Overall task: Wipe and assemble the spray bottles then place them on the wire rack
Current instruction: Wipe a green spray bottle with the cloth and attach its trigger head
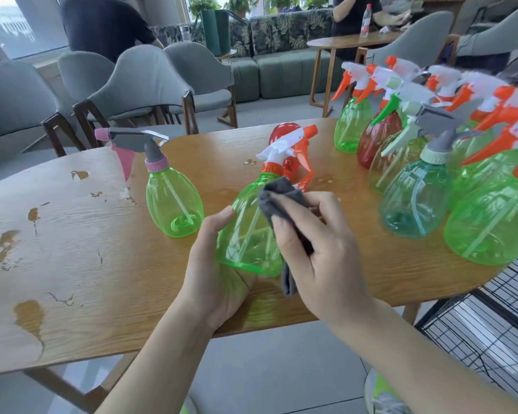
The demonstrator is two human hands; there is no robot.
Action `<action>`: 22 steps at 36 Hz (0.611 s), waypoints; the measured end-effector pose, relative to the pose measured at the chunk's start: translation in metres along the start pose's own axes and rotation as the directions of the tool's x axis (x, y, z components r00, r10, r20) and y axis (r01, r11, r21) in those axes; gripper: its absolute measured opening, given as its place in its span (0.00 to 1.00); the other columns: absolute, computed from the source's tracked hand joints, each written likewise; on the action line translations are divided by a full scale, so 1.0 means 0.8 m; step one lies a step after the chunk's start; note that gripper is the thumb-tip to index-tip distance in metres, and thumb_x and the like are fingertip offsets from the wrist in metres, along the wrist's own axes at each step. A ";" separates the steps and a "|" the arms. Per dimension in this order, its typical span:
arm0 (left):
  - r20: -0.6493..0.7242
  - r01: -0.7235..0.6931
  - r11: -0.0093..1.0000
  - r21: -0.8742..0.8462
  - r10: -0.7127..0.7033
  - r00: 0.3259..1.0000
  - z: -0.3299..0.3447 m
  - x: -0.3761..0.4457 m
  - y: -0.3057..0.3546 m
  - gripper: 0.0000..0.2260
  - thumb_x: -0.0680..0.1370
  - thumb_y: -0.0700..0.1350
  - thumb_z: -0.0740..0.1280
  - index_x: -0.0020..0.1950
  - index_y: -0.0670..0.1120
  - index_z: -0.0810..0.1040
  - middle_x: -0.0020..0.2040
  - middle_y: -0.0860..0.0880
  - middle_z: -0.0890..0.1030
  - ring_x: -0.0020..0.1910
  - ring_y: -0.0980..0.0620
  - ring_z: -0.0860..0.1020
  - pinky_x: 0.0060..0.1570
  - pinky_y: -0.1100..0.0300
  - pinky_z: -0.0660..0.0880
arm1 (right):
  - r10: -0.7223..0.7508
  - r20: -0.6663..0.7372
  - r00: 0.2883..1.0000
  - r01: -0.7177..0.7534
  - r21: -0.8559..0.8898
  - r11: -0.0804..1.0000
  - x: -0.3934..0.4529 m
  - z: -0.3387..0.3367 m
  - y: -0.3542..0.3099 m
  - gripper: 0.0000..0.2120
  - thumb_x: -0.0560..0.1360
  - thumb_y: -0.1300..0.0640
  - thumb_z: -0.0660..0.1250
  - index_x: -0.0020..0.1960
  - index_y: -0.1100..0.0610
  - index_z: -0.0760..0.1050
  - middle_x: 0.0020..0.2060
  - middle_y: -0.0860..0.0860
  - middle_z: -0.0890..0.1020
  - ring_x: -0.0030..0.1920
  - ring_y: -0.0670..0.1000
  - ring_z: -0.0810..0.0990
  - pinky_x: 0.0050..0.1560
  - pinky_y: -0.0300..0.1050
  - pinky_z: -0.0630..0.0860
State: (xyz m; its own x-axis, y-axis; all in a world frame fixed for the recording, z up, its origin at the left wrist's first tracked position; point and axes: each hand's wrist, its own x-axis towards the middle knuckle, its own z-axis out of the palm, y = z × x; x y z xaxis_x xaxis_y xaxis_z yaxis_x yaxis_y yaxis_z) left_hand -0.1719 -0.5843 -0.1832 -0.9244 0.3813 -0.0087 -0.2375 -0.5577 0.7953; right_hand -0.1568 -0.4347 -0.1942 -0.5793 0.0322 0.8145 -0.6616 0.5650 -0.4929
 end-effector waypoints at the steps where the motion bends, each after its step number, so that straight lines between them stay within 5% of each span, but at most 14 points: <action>1: 0.009 -0.004 1.000 0.009 0.004 1.000 -0.001 0.000 -0.001 0.21 0.78 0.55 0.61 0.63 0.45 0.83 0.57 0.40 0.82 0.54 0.42 0.81 0.51 0.47 0.80 | 0.043 -0.010 0.999 -0.043 0.004 0.999 0.002 0.000 -0.001 0.16 0.85 0.55 0.61 0.68 0.60 0.79 0.54 0.55 0.77 0.51 0.52 0.79 0.54 0.44 0.77; 7: -0.012 0.013 1.000 0.017 -0.013 1.000 0.001 0.000 0.000 0.30 0.74 0.55 0.67 0.73 0.42 0.76 0.62 0.38 0.80 0.58 0.40 0.80 0.55 0.46 0.79 | 0.242 -0.013 0.970 -0.242 0.002 0.970 0.015 -0.002 0.008 0.16 0.86 0.54 0.60 0.63 0.60 0.82 0.47 0.47 0.75 0.43 0.41 0.76 0.50 0.32 0.69; 12: 0.026 -0.002 1.000 -0.007 0.002 1.000 0.001 0.000 -0.004 0.23 0.77 0.56 0.64 0.65 0.45 0.82 0.60 0.40 0.82 0.57 0.43 0.82 0.56 0.48 0.80 | 0.127 -0.054 0.990 -0.124 0.054 0.991 0.009 -0.008 0.008 0.13 0.84 0.60 0.64 0.64 0.63 0.81 0.49 0.52 0.78 0.48 0.42 0.78 0.51 0.32 0.70; 16: 0.013 -0.002 1.000 0.001 0.002 1.000 0.001 0.000 -0.001 0.25 0.81 0.57 0.61 0.71 0.43 0.78 0.66 0.37 0.77 0.66 0.37 0.73 0.67 0.38 0.67 | -0.001 -0.024 1.000 0.003 0.078 0.997 -0.003 -0.006 0.008 0.14 0.82 0.61 0.65 0.65 0.64 0.80 0.51 0.56 0.80 0.49 0.47 0.80 0.53 0.36 0.73; 19: 0.033 0.035 0.999 0.012 -0.035 0.999 0.000 0.002 -0.001 0.23 0.80 0.56 0.63 0.69 0.44 0.80 0.65 0.38 0.79 0.66 0.37 0.74 0.71 0.33 0.64 | 0.028 -0.008 1.000 -0.028 0.086 0.996 0.001 -0.009 0.010 0.14 0.83 0.60 0.65 0.65 0.63 0.81 0.53 0.56 0.80 0.52 0.47 0.80 0.56 0.35 0.73; 22: 0.053 0.106 0.994 0.027 -0.107 0.993 -0.003 0.003 -0.001 0.21 0.78 0.54 0.66 0.66 0.44 0.82 0.60 0.40 0.81 0.58 0.40 0.80 0.62 0.41 0.74 | 0.143 -0.006 0.990 -0.142 0.108 0.984 0.007 -0.013 0.012 0.13 0.83 0.60 0.65 0.65 0.61 0.81 0.53 0.51 0.79 0.53 0.44 0.79 0.55 0.33 0.71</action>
State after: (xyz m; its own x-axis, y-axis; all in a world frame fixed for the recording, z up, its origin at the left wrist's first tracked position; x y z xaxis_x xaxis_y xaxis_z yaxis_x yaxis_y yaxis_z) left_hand -0.1745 -0.5847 -0.1852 -0.8767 0.4771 -0.0616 -0.3257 -0.4945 0.8058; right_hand -0.1616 -0.4201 -0.1910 -0.6653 0.1175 0.7372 -0.6204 0.4622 -0.6336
